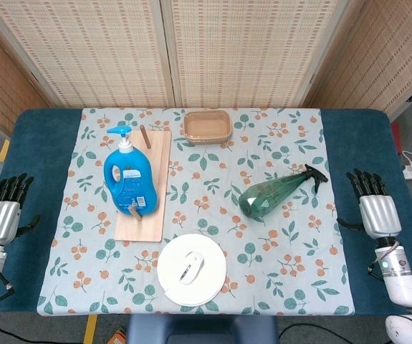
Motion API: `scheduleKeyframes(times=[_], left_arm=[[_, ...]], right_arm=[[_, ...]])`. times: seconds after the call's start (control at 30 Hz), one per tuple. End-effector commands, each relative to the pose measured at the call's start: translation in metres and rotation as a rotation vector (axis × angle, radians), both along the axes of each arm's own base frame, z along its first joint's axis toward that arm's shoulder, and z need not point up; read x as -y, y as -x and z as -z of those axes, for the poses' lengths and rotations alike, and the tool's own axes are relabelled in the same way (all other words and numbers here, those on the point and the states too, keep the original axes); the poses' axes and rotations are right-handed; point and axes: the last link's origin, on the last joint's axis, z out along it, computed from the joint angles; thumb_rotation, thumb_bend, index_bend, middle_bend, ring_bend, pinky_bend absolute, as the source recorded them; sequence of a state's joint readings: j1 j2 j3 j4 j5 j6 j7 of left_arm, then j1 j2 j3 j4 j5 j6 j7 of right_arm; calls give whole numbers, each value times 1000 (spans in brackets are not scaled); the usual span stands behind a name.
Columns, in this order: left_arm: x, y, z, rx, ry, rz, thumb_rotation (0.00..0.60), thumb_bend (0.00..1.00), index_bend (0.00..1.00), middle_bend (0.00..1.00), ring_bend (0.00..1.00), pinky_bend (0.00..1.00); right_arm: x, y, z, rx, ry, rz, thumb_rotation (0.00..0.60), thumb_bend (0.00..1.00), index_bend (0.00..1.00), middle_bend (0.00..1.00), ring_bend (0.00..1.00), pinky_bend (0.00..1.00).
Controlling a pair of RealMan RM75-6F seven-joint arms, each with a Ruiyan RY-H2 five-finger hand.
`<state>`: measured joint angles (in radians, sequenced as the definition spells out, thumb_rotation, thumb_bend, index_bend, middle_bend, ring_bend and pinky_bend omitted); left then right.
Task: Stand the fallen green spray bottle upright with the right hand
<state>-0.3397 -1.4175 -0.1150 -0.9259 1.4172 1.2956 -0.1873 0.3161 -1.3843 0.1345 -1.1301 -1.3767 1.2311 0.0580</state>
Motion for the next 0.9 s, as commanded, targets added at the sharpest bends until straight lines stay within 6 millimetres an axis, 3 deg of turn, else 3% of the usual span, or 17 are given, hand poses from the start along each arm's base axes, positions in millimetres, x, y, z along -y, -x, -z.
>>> scheduleKeyframes(times=[0.03, 0.5, 0.73, 0.9], left_arm=[[0, 0, 0, 0, 0, 0, 598, 274, 0, 0, 0, 0], [0, 0, 0, 0, 0, 0, 599, 274, 0, 0, 0, 0], [0, 0, 0, 0, 0, 0, 600, 275, 0, 0, 0, 0], [0, 0, 0, 0, 0, 0, 598, 275, 0, 0, 0, 0]], right_arm=[[1, 1, 2, -1, -8, 3, 600, 0, 0, 0, 0, 0], [11, 1, -1, -64, -5, -26, 600, 0, 4, 3, 0, 0], [36, 9, -12, -111, -12, -63, 600, 0, 144, 114, 0, 0], [53, 4, -2, -155, -68, -123, 600, 0, 185, 159, 0, 2]])
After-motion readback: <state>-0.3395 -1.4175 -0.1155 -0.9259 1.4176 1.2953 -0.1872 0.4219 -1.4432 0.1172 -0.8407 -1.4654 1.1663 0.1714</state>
